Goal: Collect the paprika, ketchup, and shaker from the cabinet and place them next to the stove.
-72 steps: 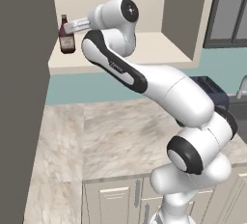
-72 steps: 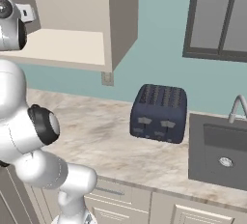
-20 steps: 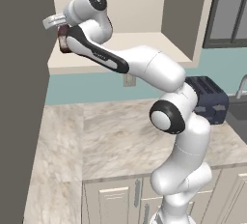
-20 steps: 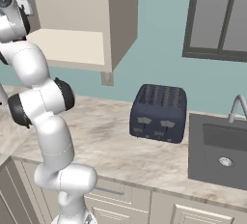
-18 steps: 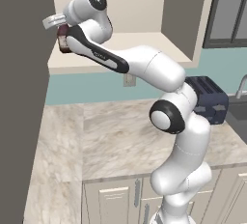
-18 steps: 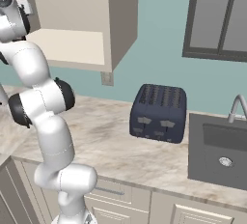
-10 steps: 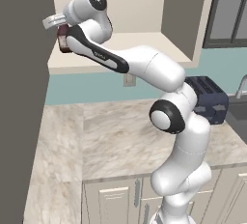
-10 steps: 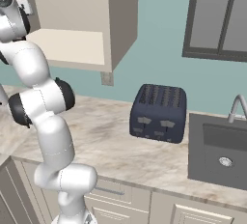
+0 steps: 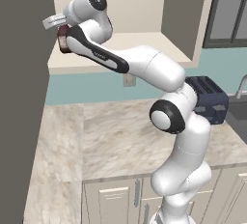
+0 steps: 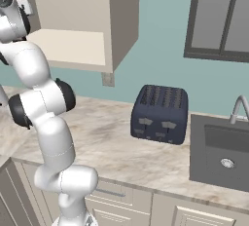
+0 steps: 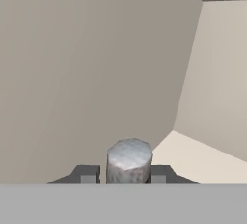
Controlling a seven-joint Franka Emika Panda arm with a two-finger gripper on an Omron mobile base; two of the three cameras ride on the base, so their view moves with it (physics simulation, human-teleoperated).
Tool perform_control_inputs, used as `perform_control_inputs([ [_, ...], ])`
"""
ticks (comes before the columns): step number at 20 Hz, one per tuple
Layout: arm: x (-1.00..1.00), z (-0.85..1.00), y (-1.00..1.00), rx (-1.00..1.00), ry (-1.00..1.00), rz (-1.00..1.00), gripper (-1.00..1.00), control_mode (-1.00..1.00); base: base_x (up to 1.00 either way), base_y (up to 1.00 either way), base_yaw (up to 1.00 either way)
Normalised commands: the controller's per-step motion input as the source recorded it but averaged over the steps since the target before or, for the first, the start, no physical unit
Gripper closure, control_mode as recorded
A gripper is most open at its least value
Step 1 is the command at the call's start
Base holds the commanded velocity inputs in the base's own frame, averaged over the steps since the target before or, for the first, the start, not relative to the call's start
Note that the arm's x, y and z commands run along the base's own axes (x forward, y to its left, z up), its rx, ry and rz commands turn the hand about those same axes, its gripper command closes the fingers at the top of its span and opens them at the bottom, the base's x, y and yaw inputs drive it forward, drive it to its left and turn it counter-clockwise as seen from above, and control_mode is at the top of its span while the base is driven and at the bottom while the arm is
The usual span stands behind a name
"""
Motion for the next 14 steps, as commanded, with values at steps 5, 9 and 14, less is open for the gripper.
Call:
perform_control_inputs([
  [5,0.0,-0.08,0.0,0.0,0.0,0.0,1.0,-1.0,0.0,0.0,0.0],
  [9,-0.01,-0.08,0.0,0.0,0.0,0.0,1.0,-1.0,0.0,0.0,0.0],
  [14,-0.21,-0.11,-0.07,0.0,-0.01,0.0,1.0,-1.0,0.0,0.0,0.0],
])
